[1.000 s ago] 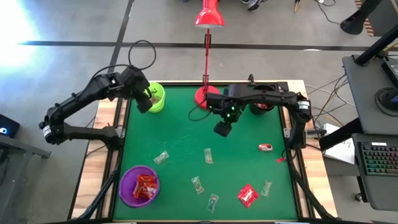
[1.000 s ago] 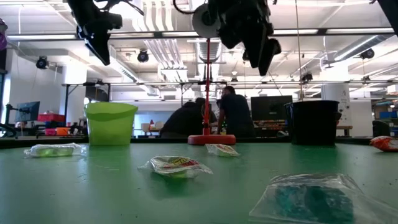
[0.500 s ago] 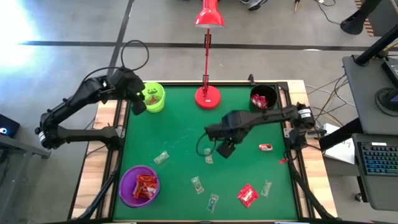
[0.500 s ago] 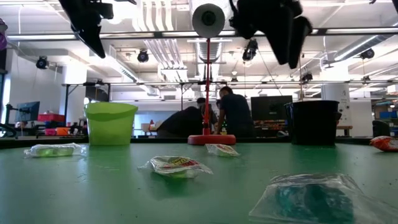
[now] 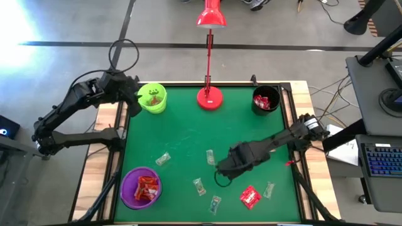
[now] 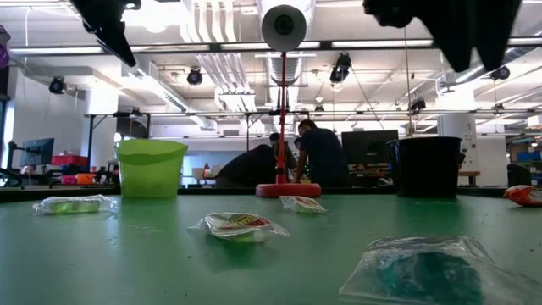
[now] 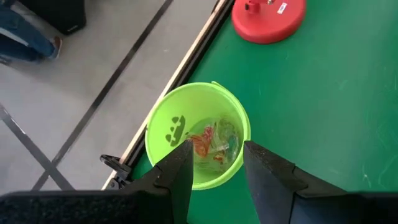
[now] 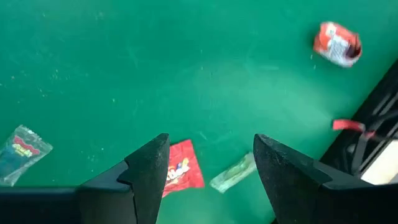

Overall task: Sort candy
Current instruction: Put the red candy into the black bucket

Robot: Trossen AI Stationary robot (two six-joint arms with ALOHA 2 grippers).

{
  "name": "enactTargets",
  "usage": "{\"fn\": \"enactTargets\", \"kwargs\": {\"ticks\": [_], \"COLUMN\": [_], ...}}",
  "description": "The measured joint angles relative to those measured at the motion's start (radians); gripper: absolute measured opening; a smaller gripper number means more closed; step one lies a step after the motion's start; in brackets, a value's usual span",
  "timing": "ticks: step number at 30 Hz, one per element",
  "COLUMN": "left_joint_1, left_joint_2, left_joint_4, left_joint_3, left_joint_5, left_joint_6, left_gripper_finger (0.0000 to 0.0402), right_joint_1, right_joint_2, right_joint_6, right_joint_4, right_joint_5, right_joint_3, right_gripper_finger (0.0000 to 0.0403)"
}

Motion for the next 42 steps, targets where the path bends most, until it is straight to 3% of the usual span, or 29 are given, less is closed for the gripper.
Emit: {"fn": "enactTargets", "kwargs": {"ticks": [10,25,32,42], "left_joint_1": [0.000,0.000,0.000,-0.001], "left_joint_2": [-0.012,-0.010,-0.010,-0.005], "left_joint_4": [0.000,-0.001,0.004,0.016], "left_joint_3": [0.000,0.000,0.000,0.001], "left_joint_5": [-0.001,-0.001,-0.002,0.007], "left_joint_6": [0.003,0.004,0.005,0.001], "left_gripper_finger": [0.0123,0.0123,0.0123,0.0123], "right_joint_1": [0.058,0.245,0.284,0.334], "right_joint_2": [0.000,0.015,0.027,0.056], "right_joint_6": [0.125,0.823,0.849,0.849], "right_joint_4": [0.073,0.313,0.437,0.476], "right_joint_5": [0.002,0.061,0.041,0.026], "right_joint_3": [-0.015,-0.211,-0.258,-0.259], "right_gripper_finger": [0.0226,0.0226,0.0226,0.0226]}}
